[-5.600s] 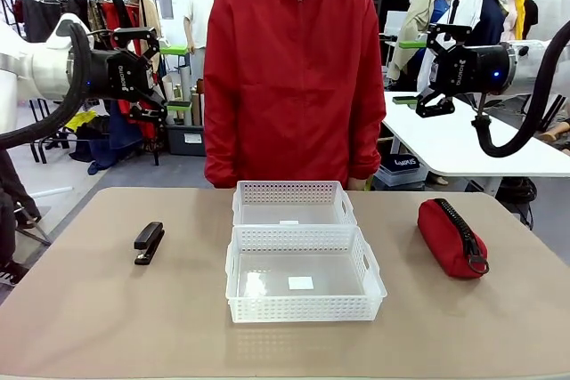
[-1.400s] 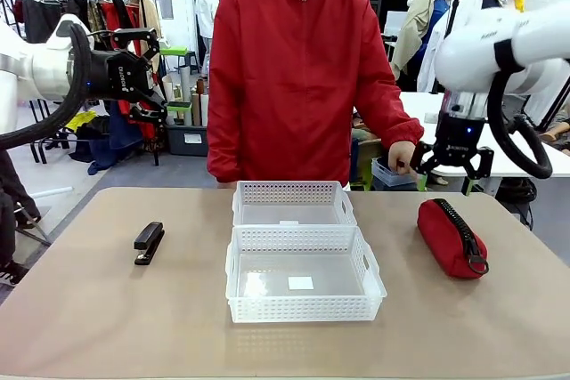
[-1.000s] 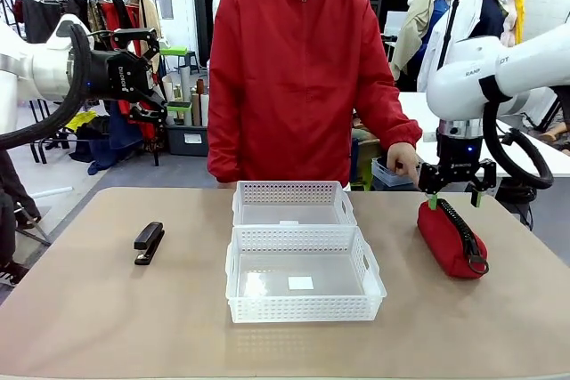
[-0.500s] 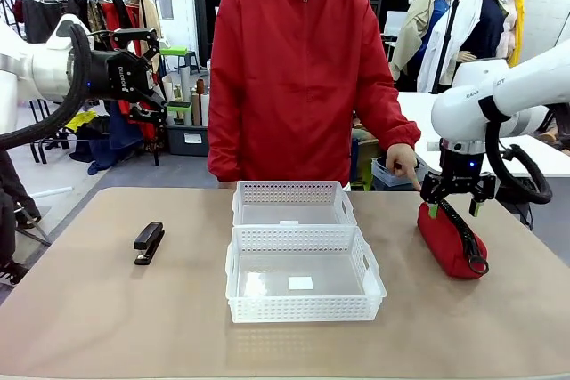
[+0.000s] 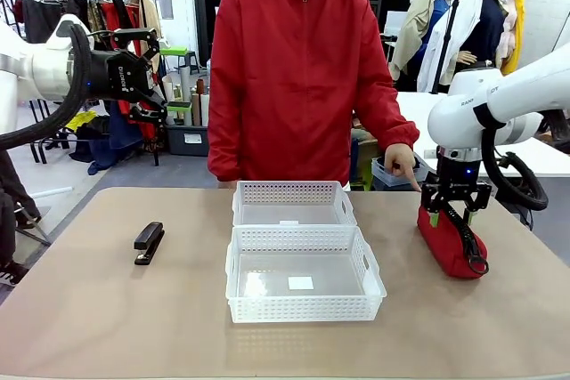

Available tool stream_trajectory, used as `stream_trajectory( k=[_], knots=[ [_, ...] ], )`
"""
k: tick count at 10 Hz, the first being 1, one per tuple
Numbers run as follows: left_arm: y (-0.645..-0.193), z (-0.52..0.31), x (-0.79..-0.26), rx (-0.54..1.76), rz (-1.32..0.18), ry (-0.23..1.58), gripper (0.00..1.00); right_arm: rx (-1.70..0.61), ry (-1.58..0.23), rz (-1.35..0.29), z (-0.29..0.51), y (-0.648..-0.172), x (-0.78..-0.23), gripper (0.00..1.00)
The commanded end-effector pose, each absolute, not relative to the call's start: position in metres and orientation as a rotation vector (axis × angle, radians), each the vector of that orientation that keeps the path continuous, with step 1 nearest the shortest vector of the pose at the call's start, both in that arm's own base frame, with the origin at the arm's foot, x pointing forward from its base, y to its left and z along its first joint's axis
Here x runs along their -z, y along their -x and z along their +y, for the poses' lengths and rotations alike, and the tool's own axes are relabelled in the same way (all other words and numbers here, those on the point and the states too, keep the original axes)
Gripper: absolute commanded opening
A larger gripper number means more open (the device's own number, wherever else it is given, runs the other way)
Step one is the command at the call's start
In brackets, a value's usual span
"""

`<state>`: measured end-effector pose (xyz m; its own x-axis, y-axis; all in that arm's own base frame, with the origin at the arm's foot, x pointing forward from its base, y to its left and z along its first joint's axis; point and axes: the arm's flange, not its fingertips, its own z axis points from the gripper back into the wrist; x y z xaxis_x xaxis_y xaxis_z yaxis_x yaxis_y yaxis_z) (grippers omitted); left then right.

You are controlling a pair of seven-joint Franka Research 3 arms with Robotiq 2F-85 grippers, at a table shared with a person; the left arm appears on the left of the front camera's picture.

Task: Distribute items into two baskets.
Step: Pick up the Pencil pouch that the person points to.

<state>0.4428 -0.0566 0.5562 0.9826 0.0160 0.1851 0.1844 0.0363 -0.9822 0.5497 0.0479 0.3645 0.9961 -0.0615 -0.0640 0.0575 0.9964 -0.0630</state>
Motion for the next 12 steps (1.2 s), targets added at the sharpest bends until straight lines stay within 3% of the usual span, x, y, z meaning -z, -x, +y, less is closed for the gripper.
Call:
stream_trajectory(
  k=[1,2,9,12],
  knots=[
    [-0.443,-0.056,-0.558,0.132,-0.163,1.533,1.00,0.045,0.030,0.071,0.048,-0.547,-0.367,0.21],
    [-0.443,-0.056,-0.558,0.132,-0.163,1.533,1.00,0.047,0.028,0.070,0.048,-0.547,-0.368,0.01],
    [-0.443,-0.056,-0.558,0.132,-0.163,1.533,1.00,0.083,0.022,0.073,0.046,-0.542,-0.384,0.00],
    [-0.443,-0.056,-0.558,0.132,-0.163,1.533,1.00,0.103,-0.080,0.111,0.054,-0.530,-0.434,0.00]
  ],
)
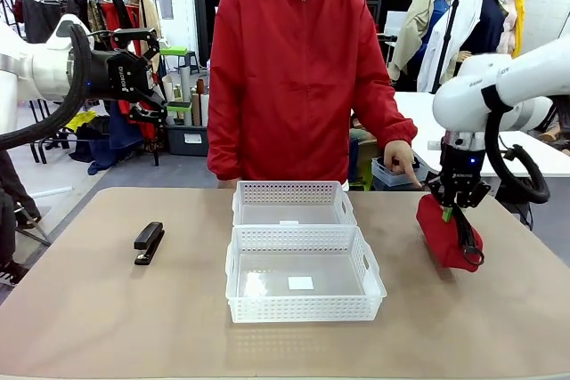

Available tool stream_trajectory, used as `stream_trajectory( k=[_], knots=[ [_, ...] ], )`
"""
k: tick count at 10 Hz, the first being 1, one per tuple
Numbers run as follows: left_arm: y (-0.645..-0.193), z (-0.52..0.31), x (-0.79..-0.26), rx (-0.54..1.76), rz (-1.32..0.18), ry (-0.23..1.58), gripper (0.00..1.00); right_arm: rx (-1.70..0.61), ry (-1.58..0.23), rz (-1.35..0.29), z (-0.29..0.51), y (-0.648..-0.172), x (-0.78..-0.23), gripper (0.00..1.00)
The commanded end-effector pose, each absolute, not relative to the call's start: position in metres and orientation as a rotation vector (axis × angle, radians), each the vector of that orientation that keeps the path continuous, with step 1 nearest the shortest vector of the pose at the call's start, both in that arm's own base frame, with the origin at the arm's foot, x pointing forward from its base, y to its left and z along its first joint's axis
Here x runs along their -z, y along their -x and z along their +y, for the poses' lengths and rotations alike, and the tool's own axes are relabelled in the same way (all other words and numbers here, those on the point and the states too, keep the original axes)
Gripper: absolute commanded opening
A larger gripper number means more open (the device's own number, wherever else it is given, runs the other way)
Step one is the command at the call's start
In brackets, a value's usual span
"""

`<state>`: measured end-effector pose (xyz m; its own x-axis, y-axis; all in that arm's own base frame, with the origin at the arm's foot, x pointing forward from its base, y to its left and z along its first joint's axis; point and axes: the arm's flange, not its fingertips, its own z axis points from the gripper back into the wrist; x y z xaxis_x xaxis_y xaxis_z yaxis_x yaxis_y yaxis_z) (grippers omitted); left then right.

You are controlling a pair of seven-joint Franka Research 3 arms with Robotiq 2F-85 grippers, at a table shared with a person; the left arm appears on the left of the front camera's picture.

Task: Distribute items into two baskets.
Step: Pick up the Pencil pouch that the person points to.

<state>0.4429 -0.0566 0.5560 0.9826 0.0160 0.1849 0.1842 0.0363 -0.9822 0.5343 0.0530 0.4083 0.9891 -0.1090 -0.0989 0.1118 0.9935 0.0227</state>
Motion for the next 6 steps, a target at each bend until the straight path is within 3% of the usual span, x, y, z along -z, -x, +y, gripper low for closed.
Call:
stream_trajectory(
  k=[1,6],
  knots=[
    [-0.443,-0.056,-0.558,0.132,-0.163,1.533,1.00,0.091,-0.118,0.119,0.060,-0.522,-0.463,0.00],
    [-0.443,-0.056,-0.558,0.132,-0.163,1.533,1.00,0.075,-0.193,0.105,0.070,-0.510,-0.595,0.00]
  ],
)
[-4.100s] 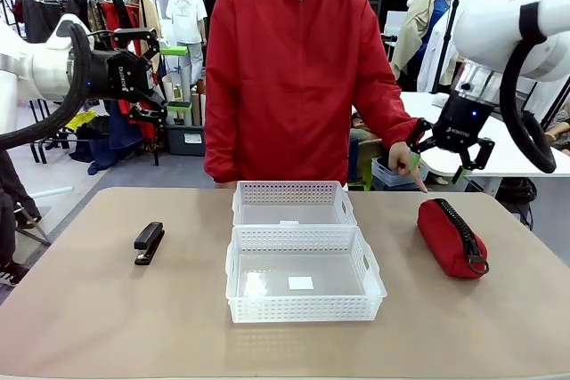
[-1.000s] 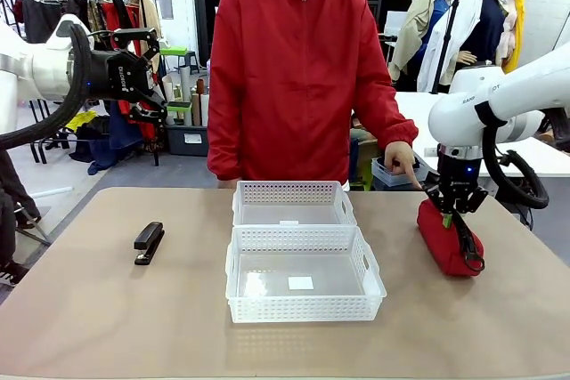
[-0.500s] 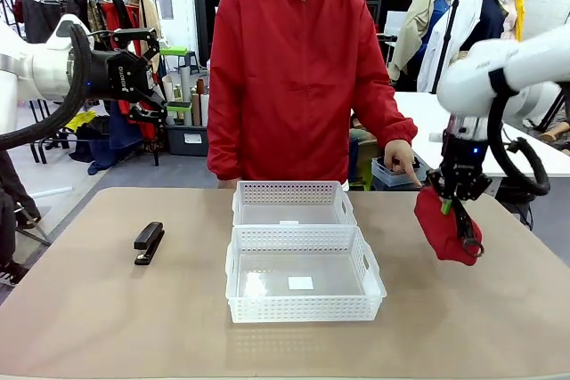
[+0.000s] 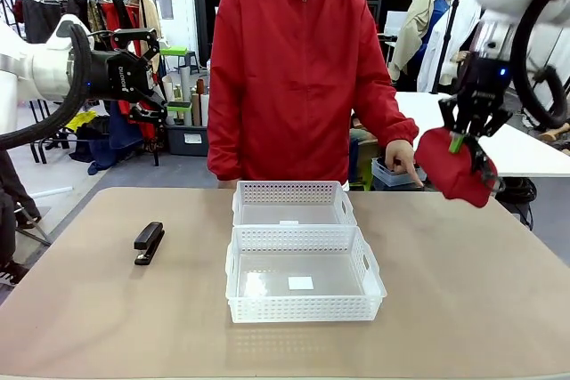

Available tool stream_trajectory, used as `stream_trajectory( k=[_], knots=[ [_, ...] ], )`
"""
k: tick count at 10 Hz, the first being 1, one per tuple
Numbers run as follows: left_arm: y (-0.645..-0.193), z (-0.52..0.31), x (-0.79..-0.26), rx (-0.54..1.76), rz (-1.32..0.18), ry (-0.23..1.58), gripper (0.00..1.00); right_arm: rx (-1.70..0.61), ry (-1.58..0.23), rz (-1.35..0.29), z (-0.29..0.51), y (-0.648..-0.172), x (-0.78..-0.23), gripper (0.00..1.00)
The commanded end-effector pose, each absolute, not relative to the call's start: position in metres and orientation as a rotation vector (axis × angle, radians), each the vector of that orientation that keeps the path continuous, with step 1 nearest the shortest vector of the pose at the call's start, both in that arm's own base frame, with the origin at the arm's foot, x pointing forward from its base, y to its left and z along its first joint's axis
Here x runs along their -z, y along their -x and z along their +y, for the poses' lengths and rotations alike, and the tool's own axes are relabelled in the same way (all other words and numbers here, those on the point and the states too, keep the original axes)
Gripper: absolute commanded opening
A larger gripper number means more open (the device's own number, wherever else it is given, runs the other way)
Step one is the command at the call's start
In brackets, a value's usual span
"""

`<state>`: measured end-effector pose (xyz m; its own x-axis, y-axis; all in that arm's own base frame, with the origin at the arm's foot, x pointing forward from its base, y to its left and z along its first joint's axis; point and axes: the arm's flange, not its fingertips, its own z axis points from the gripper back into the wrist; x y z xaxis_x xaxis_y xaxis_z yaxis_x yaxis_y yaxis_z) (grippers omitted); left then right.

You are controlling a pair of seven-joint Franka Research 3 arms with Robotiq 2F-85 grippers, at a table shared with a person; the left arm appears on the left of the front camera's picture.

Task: Distribute items into two baskets.
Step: Pick up the Pencil pouch that the person points to.

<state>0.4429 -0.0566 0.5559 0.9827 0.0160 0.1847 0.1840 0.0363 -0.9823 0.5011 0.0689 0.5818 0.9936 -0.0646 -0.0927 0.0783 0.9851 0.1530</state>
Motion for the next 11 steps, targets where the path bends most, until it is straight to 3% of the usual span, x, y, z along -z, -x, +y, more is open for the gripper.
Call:
stream_trajectory(
  k=[1,5,11],
  knots=[
    [-0.443,-0.056,-0.558,0.132,-0.163,1.533,1.00,0.067,-0.183,0.088,0.072,-0.509,-0.617,0.00],
    [-0.443,-0.056,-0.558,0.132,-0.163,1.533,1.00,0.076,-0.111,-0.026,0.079,-0.505,-0.692,0.00],
    [-0.443,-0.056,-0.558,0.132,-0.163,1.533,1.00,0.079,-0.088,-0.098,0.082,-0.500,-0.723,0.00]
  ],
)
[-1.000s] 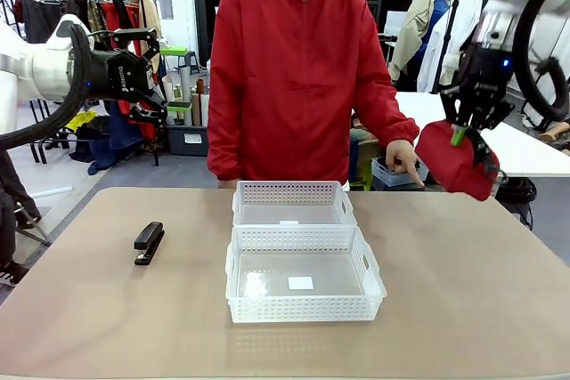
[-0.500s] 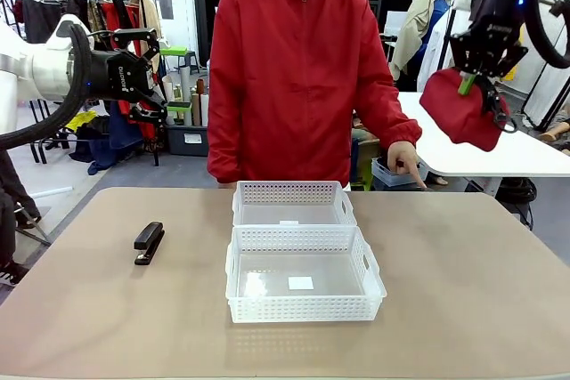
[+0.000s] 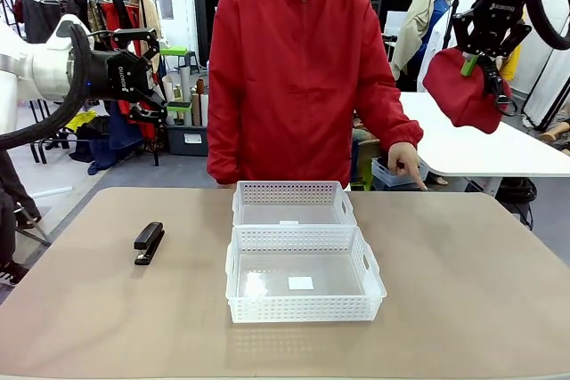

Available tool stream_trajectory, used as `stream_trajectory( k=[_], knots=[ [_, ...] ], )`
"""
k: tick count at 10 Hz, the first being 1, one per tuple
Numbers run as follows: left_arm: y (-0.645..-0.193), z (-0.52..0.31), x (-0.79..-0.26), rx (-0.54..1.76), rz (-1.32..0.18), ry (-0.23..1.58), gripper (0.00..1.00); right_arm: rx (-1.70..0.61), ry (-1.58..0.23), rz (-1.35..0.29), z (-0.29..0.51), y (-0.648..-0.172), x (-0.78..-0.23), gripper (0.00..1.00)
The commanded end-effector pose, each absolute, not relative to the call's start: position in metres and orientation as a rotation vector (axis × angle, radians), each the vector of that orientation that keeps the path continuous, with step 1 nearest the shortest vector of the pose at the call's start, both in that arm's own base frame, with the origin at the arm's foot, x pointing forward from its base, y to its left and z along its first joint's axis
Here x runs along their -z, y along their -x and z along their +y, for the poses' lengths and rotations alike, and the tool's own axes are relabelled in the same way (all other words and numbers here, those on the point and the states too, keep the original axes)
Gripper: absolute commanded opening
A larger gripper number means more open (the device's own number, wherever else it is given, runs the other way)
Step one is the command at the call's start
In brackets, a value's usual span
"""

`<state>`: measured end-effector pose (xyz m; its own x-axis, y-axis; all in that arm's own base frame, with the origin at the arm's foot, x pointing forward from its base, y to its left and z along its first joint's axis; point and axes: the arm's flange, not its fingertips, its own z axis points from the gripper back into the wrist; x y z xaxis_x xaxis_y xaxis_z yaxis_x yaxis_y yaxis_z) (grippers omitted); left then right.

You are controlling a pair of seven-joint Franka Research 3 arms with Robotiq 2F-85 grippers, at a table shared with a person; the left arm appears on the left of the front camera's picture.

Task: Distribute items into two baskets.
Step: Pick up the Pencil pouch that the person points to, then move the picked Pencil pouch towards the Organizing basket indicated by the person, stopping as directed.

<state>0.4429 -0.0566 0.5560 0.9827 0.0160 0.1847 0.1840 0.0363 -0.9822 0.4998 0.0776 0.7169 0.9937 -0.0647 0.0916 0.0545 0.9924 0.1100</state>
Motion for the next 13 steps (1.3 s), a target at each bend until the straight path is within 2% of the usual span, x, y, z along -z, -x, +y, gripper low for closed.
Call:
stream_trajectory(
  k=[1,13],
  knots=[
    [-0.4426,-0.0556,-0.5579,0.132,-0.163,1.533,1.00,0.045,-0.082,-0.114,0.0810,-0.4987,-0.7229,0.00],
    [-0.4426,-0.0556,-0.5579,0.132,-0.163,1.533,1.00,0.060,-0.108,-0.095,0.0776,-0.4998,-0.7169,0.00]
  ],
)
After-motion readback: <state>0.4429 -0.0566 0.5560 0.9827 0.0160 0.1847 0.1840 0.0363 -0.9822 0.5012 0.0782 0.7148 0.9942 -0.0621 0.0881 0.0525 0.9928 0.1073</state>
